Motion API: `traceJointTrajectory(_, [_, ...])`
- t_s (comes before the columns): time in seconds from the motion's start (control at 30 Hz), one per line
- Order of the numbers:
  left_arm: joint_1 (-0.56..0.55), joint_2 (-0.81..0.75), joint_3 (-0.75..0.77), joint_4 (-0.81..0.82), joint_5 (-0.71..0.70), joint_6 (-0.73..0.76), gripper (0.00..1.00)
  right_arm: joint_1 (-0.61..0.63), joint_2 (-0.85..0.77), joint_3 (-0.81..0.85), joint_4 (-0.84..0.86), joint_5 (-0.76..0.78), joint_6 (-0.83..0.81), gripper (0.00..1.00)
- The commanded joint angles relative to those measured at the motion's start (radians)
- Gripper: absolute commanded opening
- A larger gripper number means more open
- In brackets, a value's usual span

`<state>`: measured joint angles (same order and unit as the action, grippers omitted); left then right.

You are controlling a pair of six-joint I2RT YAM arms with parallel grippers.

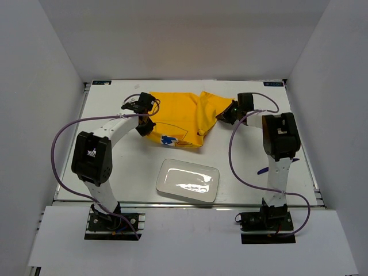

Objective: Set the dinner table for one person

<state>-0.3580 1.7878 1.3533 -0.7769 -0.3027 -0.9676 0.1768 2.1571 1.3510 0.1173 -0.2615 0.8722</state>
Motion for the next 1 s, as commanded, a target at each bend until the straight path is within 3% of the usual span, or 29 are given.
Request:
traceJointTrajectory(0.0, [0.002, -0.047, 0.003, 0.015, 0.007, 0.020, 0.00, 0.003, -0.014, -0.041, 0.008, 0.042, -0.002, 0.00])
traceJointTrajectory(0.23, [0.002, -0.036, 0.064, -0.007, 0.002, 0.033, 0.00, 0.000, -0.152, -0.113, -0.007, 0.093, -0.028, 0.00])
traceJointTrajectory(0.4, [0.002, -0.045, 0.247, -0.053, -0.047, 0.095, 0.00, 0.003, -0.316, -0.115, -0.099, 0.151, -0.093, 0.00])
traceJointTrajectory(0.53, [0.002, -0.120, 0.404, -0.073, -0.061, 0.168, 0.00, 0.000, -0.543, -0.111, -0.223, 0.203, -0.163, 0.00])
traceJointTrajectory(0.7, [-0.009, -0.339, 0.389, 0.040, -0.046, 0.222, 0.00, 0.001, -0.967, -0.226, -0.290, 0.225, -0.248, 0.00])
traceJointTrajectory(0.9, [0.001, -0.521, 0.477, -0.020, -0.007, 0.179, 0.00, 0.000, -1.293, -0.075, -0.505, 0.321, -0.311, 0.00])
traceJointTrajectory(0.97, [0.001, -0.528, 0.507, -0.053, -0.006, 0.123, 0.00, -0.002, -1.307, 0.005, -0.567, 0.360, -0.329, 0.00])
